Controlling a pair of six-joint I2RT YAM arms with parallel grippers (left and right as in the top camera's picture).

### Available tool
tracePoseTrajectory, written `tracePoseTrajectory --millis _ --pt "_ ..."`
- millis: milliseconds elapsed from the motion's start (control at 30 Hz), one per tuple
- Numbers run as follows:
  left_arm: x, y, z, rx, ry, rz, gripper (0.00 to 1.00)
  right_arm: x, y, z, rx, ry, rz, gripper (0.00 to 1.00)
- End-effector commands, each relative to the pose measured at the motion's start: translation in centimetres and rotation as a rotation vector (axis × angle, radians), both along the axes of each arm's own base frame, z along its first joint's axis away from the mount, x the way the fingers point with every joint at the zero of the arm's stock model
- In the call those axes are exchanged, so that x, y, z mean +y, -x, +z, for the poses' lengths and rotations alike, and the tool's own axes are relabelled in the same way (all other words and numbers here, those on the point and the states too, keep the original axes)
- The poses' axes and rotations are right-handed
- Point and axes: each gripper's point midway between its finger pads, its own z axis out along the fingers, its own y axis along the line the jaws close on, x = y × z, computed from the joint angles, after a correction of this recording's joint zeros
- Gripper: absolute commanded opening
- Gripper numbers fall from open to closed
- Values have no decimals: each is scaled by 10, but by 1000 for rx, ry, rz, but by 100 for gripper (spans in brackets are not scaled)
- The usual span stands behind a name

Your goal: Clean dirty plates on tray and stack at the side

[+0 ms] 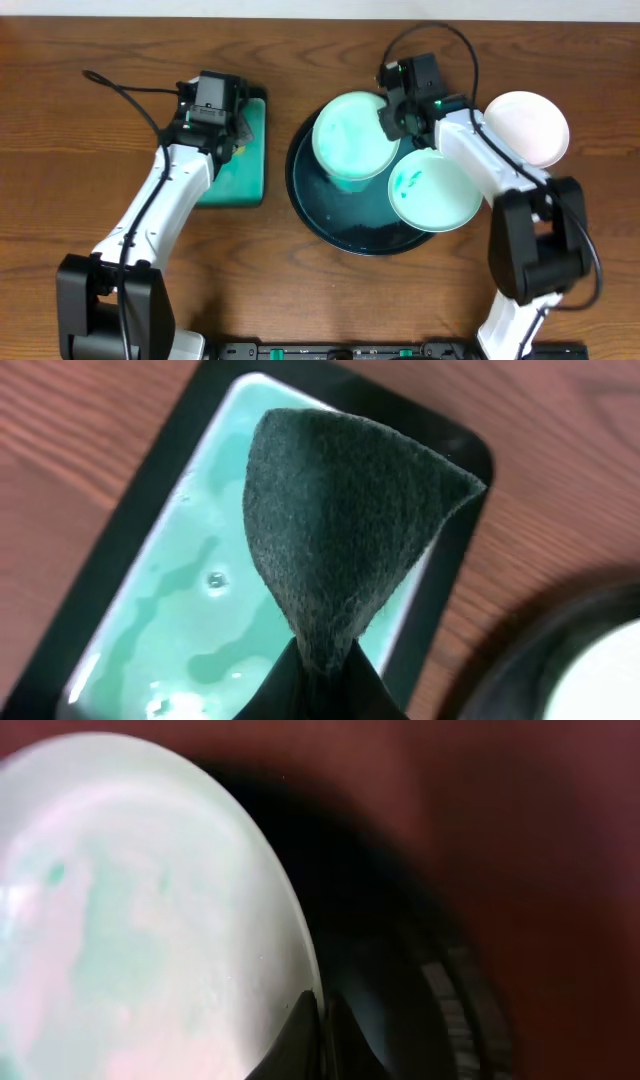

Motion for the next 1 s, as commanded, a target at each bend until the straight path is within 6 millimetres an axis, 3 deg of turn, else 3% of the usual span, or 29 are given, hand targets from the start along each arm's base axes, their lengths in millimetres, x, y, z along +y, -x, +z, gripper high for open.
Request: tracePoseTrajectory --millis 0,300,533,700,967 --pt "9 -2 3 -2 5 33 7 -10 -5 44 -141 172 26 1" --pt "12 1 2 10 -8 36 7 -12 -2 61 -207 364 57 1" --pt "18 1 3 6 -41 57 7 0 4 71 -252 530 106 1" --pt "18 1 2 7 -41 56 7 9 7 67 -241 455 88 1" --pt "18 1 2 7 -41 56 7 27 11 52 -148 152 108 1"
